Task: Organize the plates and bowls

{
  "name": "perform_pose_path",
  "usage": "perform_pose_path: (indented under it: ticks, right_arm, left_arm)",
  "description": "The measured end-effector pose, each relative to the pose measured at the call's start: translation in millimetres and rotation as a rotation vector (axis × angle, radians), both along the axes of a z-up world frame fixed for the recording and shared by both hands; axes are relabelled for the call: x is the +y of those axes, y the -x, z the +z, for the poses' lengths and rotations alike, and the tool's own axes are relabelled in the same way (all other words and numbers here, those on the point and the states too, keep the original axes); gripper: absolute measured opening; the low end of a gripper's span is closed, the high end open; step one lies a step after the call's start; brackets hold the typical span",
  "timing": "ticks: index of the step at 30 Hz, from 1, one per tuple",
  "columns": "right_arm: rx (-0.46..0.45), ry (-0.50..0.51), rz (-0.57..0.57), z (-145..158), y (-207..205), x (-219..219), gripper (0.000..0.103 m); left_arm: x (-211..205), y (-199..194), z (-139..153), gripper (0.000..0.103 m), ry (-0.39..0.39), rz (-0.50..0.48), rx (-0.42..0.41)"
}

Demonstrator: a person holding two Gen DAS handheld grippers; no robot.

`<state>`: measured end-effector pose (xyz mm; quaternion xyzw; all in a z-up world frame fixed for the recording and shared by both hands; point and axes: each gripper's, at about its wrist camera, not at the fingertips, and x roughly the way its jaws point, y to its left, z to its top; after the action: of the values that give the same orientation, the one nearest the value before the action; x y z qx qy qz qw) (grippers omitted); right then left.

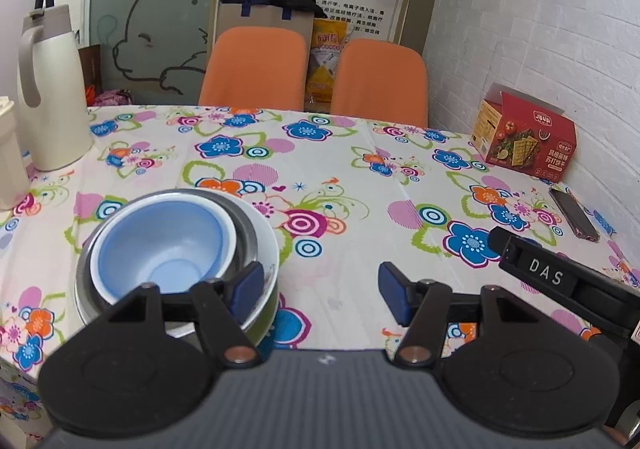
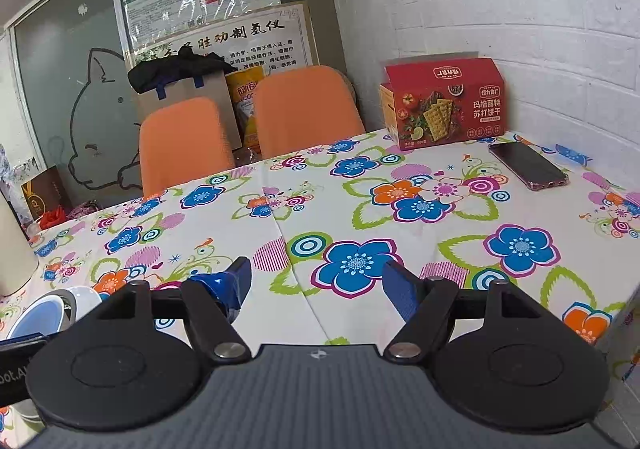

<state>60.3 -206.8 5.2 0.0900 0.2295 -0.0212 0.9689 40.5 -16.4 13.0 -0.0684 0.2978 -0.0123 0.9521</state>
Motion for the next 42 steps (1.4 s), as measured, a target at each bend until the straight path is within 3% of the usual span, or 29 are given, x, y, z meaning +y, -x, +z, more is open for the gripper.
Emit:
perform_pose_path:
  ticks: [19,31,39,42]
  right_arm:
    - [-0.046,0.039,0.096,-3,63,8,0.059]
    - [-0.096,0.072,0.141,1,97,19,0.060]
    - [-0.129,0.095,0.177,4,122,28,0.060]
    - [-0.139,0.098,0.186,5,126,30,0.060]
  left_arm:
    - [-5,35,-23,0.061,-0.056,0.022,-0.005]
    - [-4,84,-14,0.061,-0.131,0.050,-0.074]
    - [8,112,0,0.062,-0.121,0.088,-0.132]
    - [6,118,3,0.062,-0.151,0.107,-0.155]
